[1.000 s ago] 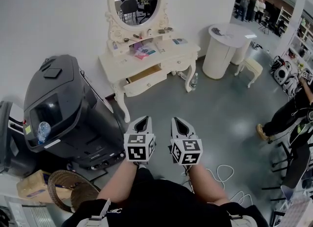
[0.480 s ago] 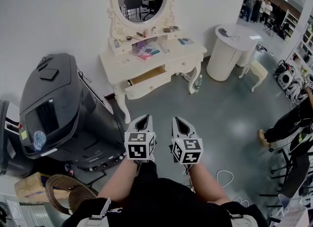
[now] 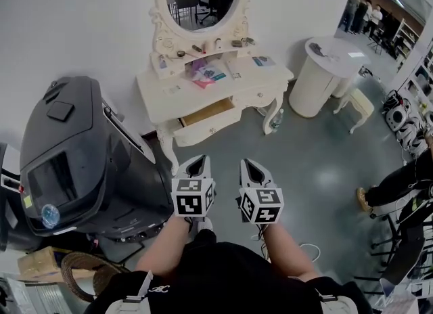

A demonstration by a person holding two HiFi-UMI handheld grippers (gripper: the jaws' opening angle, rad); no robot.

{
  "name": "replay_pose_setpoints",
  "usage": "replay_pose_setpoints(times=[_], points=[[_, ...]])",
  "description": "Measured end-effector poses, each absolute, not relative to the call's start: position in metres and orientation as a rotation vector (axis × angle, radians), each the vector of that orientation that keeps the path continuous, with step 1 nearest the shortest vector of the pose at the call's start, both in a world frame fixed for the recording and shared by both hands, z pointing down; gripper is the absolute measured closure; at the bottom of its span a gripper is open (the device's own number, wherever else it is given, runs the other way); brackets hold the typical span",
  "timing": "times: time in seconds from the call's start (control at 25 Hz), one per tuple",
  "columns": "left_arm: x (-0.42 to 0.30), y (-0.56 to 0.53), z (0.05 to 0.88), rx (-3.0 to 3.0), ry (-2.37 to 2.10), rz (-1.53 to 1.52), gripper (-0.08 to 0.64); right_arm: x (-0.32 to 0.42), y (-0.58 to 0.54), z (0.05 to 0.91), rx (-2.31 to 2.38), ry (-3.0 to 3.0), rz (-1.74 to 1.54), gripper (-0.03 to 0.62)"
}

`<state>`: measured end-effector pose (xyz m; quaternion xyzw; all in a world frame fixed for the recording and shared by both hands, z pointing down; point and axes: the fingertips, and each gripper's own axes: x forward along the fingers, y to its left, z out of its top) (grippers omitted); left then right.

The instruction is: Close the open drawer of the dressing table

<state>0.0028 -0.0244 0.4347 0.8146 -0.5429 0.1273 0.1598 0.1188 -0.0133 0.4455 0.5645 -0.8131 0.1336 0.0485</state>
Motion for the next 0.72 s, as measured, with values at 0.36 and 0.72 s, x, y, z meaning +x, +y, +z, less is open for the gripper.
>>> replay_pose_setpoints(times=[0.36,0.72], points=[[0.005,-0.094,0.426,2.377,-1.492,0.382,0.554,0.116,-0.075,0.439,1.769,-2.441,0.41,0.583],[-0.019,-0.162,0.422,2.394,-1.489,0.359,0.553,0.09,-0.143,0.435,1.775,-2.45,0.401,0.583]])
